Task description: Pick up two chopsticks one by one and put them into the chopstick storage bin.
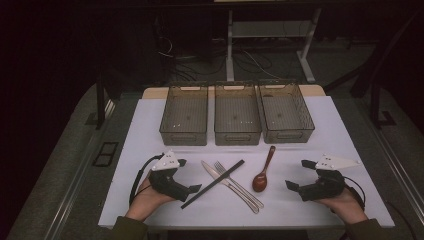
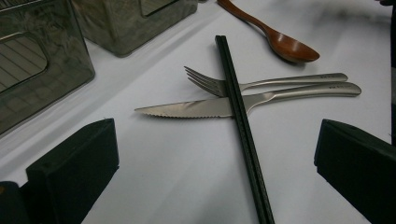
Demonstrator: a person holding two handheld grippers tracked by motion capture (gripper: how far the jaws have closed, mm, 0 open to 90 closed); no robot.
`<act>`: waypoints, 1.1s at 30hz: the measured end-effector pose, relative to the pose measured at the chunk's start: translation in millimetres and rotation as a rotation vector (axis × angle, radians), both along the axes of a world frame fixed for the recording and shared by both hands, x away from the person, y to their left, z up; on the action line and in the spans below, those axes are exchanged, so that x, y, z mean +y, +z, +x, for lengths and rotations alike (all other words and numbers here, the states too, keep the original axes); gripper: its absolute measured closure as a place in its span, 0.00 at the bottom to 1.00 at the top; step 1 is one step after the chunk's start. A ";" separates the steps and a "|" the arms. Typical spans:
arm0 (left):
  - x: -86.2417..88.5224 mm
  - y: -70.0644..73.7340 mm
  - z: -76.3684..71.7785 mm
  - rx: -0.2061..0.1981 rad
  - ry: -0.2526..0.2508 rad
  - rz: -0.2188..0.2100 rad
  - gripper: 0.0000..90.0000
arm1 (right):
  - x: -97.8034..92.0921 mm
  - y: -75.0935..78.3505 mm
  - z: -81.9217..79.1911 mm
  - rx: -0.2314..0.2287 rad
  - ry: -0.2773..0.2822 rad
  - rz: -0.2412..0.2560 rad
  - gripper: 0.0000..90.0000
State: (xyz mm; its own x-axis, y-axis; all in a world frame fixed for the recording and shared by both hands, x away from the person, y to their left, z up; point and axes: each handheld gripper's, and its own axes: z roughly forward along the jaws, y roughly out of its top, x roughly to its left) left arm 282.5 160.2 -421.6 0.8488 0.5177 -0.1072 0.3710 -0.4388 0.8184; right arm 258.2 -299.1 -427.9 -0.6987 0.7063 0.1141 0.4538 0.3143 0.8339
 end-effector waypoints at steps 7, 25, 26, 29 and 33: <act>-2.0 2.2 1.8 -0.001 -0.001 -0.003 0.00 | -1.4 0.7 -0.5 0.000 0.002 0.025 0.03; -14.4 9.1 5.7 -0.030 -0.008 -0.022 0.00 | -1.3 1.8 0.5 0.004 0.004 0.055 0.03; -15.6 9.4 6.1 -0.031 -0.008 -0.025 0.00 | -1.4 1.9 0.6 0.003 0.004 0.057 0.03; -19.2 10.5 7.0 -0.034 -0.012 -0.028 0.00 | -1.1 2.0 0.6 0.006 0.006 0.059 0.03; -25.0 10.8 8.9 -0.031 -0.015 -0.027 0.00 | -1.2 2.4 0.1 0.013 0.005 0.064 0.03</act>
State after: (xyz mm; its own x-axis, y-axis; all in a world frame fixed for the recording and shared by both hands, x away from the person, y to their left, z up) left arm 291.3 135.2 -410.8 0.8596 0.5021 -0.0949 0.3390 -0.4215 0.8410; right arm 258.3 -300.3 -425.5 -0.7004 0.6937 0.1680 0.4632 0.2628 0.8464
